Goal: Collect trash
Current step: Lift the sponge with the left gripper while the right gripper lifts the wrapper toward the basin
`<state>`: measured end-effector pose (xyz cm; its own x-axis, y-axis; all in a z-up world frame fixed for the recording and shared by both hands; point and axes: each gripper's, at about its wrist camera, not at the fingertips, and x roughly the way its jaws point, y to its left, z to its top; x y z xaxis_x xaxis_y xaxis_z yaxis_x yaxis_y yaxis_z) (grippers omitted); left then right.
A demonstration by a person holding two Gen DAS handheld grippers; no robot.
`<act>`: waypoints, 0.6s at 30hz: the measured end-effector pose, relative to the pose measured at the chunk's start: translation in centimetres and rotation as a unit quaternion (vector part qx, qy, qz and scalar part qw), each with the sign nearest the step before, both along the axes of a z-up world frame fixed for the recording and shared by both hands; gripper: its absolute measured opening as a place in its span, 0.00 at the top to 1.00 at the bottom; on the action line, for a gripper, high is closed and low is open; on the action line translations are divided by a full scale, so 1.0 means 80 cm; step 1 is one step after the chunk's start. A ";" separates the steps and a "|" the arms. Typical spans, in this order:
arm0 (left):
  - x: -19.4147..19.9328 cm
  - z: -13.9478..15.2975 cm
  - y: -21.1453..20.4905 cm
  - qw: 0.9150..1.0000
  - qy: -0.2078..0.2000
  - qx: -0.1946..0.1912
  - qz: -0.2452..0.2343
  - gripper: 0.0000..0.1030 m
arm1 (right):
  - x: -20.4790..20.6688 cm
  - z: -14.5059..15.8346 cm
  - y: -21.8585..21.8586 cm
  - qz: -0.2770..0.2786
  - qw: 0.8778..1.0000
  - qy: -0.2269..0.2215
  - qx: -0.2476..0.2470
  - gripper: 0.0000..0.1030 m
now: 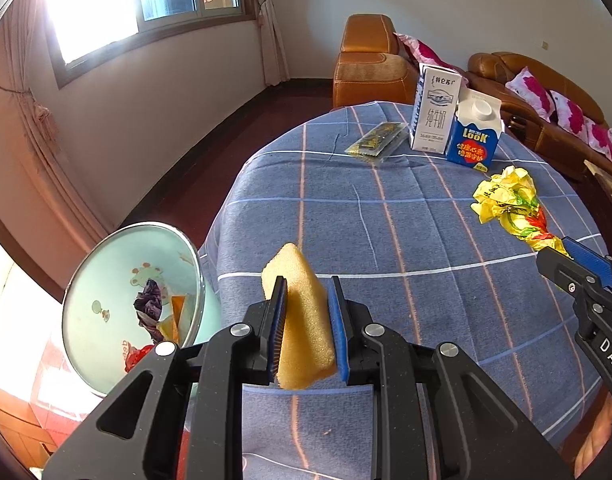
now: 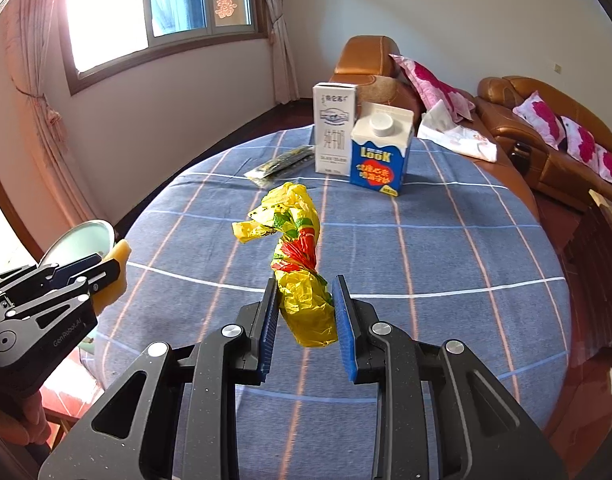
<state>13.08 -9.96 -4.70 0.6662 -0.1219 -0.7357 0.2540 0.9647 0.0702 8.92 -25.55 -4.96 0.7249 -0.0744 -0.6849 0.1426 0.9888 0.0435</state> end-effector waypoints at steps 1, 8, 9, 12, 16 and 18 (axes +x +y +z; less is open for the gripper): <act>0.000 0.000 0.002 1.000 0.000 0.000 0.002 0.80 | 0.000 0.000 0.005 0.003 1.000 0.001 0.000 0.73; -0.004 0.000 0.021 1.000 -0.002 0.001 0.011 0.80 | -0.003 -0.001 0.032 0.020 1.000 0.004 0.000 0.73; -0.005 -0.001 0.024 1.000 -0.001 0.000 0.012 0.80 | -0.004 -0.002 0.037 0.023 1.000 0.004 0.000 0.73; -0.007 -0.002 0.031 1.000 -0.001 -0.001 0.014 0.80 | -0.007 -0.001 0.046 0.029 1.000 0.003 0.001 0.73; -0.011 -0.004 0.037 1.000 0.001 -0.003 0.014 0.80 | -0.011 0.003 0.052 0.029 1.000 0.001 0.002 0.73; -0.013 -0.004 0.039 1.000 0.001 -0.003 0.013 0.80 | -0.011 0.004 0.053 0.030 1.000 0.003 0.005 0.73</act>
